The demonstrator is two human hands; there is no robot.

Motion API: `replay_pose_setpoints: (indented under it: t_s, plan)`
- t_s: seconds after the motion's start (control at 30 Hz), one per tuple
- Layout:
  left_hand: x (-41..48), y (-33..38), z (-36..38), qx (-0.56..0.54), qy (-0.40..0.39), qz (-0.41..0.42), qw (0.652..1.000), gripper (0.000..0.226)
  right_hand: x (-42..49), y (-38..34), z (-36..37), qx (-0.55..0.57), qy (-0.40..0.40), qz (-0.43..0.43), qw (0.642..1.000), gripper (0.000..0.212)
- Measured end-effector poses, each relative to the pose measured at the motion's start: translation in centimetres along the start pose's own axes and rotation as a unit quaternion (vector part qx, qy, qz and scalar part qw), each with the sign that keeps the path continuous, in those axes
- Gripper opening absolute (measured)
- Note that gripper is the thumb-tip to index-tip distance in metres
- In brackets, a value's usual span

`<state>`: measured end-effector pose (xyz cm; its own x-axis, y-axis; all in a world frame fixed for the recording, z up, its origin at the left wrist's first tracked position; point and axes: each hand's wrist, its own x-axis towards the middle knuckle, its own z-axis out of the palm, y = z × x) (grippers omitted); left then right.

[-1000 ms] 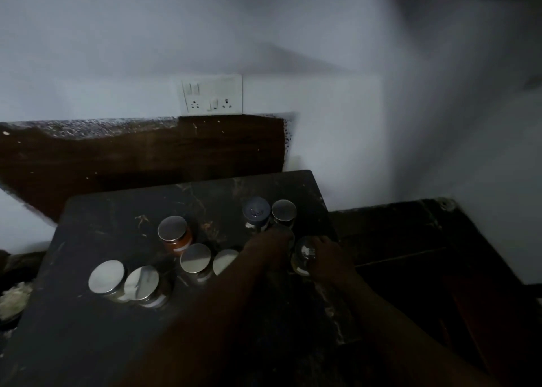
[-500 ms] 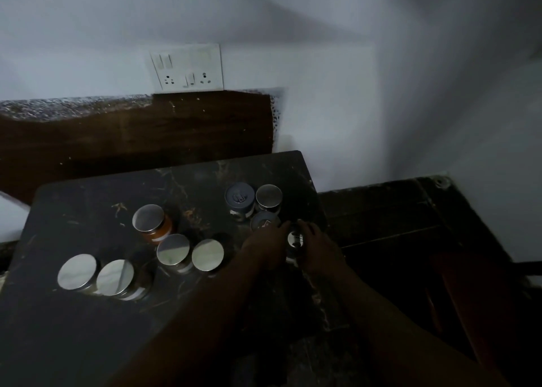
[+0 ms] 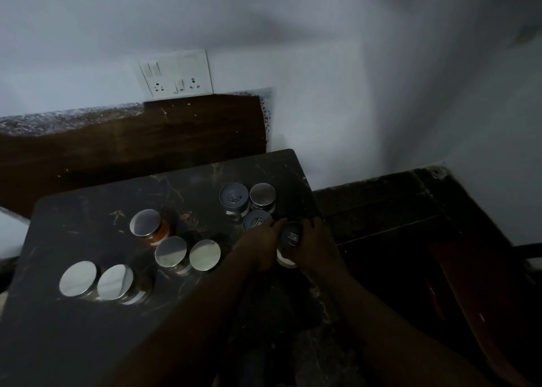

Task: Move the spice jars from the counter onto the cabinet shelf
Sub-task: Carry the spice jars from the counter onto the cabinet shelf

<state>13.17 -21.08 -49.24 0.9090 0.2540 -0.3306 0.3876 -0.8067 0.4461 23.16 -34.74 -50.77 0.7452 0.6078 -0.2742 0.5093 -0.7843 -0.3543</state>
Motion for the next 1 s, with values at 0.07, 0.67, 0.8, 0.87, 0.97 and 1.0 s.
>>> replay_pose_setpoints:
  t_s: [0.07,0.67,0.8,0.87,0.97,1.0]
  plan:
    - [-0.7,0.3,-0.8,-0.019,0.009,0.012,1.000,0.096,-0.4,-0.3,-1.2,0.056,0.007,0.021,0.998,0.102]
    - [-6.3,0.3,-13.6,-0.248,0.215,0.147,0.933,0.127,-4.9,-11.8,-14.1,0.228,0.196,-0.081,0.950,0.089]
    - [-7.6,0.6,-17.8,-0.305,0.264,0.137,0.905,0.128,-6.1,-12.7,-16.7,0.270,0.205,-0.194,0.921,0.068]
    - [-8.3,1.2,-20.4,-0.306,0.284,0.156,0.895,0.126,-6.9,-13.6,-18.4,0.254,0.228,-0.225,0.913,0.081]
    - [-8.7,2.9,-24.2,-0.298,0.306,0.183,0.885,0.120,-7.4,-15.2,-21.4,0.239,0.257,-0.257,0.900,0.092]
    - [-8.7,3.5,-25.5,-0.296,0.312,0.191,0.882,0.117,-7.4,-15.7,-22.5,0.227,0.276,-0.265,0.896,0.093]
